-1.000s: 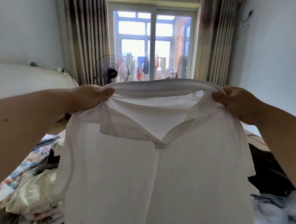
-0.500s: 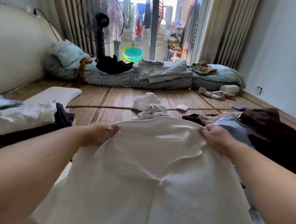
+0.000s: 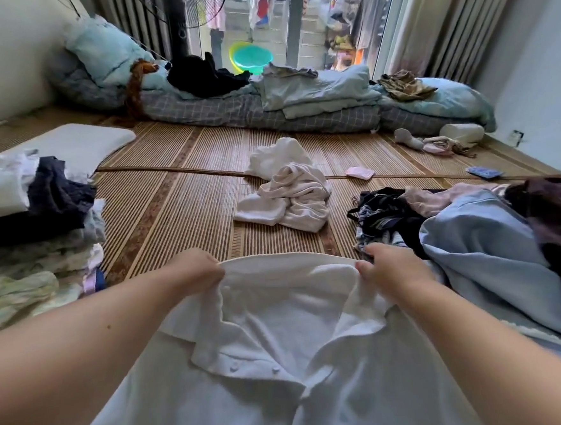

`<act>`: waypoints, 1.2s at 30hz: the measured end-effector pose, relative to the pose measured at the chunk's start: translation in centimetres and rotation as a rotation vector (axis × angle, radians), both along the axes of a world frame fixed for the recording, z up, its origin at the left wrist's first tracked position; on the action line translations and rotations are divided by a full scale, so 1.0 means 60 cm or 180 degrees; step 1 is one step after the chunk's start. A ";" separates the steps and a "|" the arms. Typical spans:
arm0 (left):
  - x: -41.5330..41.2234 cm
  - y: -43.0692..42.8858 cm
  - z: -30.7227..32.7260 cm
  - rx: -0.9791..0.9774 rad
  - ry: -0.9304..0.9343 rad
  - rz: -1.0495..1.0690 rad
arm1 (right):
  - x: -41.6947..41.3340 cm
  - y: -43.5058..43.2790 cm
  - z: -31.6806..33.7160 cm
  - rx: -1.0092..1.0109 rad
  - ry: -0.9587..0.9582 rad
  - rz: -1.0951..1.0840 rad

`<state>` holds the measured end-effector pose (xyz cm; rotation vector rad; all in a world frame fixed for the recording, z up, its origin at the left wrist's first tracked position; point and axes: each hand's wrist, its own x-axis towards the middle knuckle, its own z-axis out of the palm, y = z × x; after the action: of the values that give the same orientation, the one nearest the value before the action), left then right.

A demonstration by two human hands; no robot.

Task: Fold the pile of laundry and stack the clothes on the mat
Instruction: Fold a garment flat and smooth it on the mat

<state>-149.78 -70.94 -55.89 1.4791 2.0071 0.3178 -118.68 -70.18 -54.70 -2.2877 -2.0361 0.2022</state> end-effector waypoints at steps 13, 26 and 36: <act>-0.032 0.007 0.028 -0.1339 -0.2543 0.0576 | -0.061 0.059 0.015 -0.1063 0.2943 -0.0543; -0.060 0.017 0.003 -0.0813 -0.2057 -0.0461 | -0.031 0.052 0.031 -0.1133 0.1247 0.0985; -0.067 0.010 0.009 -0.0400 -0.1210 -0.1252 | -0.038 0.029 0.018 -0.0667 -0.0249 0.1530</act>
<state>-153.81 -70.33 -55.34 1.5579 1.3815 0.2747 -120.94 -68.44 -53.64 -1.8847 -2.6938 0.3718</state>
